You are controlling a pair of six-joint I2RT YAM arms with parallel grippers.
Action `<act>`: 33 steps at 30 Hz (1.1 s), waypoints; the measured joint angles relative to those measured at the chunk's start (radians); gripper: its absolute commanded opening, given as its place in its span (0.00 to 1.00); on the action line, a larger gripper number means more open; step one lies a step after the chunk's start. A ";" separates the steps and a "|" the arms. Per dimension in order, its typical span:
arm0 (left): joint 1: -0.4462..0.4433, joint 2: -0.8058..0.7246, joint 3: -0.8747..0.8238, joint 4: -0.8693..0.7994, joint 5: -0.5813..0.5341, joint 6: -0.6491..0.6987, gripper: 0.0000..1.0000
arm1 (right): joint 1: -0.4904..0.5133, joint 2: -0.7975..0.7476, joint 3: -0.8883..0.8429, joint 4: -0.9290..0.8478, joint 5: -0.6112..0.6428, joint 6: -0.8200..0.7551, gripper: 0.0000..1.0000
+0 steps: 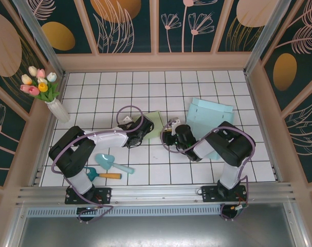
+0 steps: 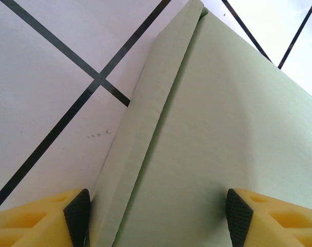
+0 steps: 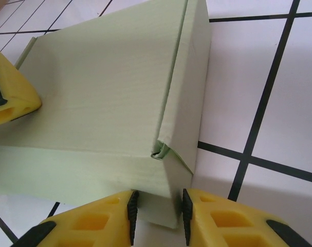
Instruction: Fold the paper box
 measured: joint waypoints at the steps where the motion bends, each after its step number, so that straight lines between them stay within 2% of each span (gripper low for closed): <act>1: 0.000 0.000 0.000 0.000 0.000 0.000 0.70 | -0.002 -0.008 0.001 -0.012 -0.003 0.013 0.34; 10: 0.000 0.004 0.002 0.000 -0.010 0.000 0.70 | -0.007 -0.127 0.041 -0.197 -0.018 0.146 0.33; 13: 0.000 0.005 0.003 0.000 -0.012 0.000 0.70 | -0.007 -0.157 0.042 -0.235 -0.022 0.195 0.23; 16: 0.000 0.005 0.003 0.000 -0.015 0.000 0.70 | -0.008 -0.164 0.040 -0.234 -0.050 0.261 0.04; 17: 0.000 0.006 0.004 0.000 -0.015 0.000 0.70 | -0.008 -0.164 0.040 -0.233 -0.064 0.282 0.03; 24: 0.000 0.015 0.014 -0.001 -0.014 0.000 0.70 | -0.008 -0.078 0.067 -0.203 -0.105 0.354 0.02; 33: 0.010 0.025 0.016 0.034 0.011 0.006 0.70 | -0.019 0.047 0.150 -0.171 -0.124 0.362 0.03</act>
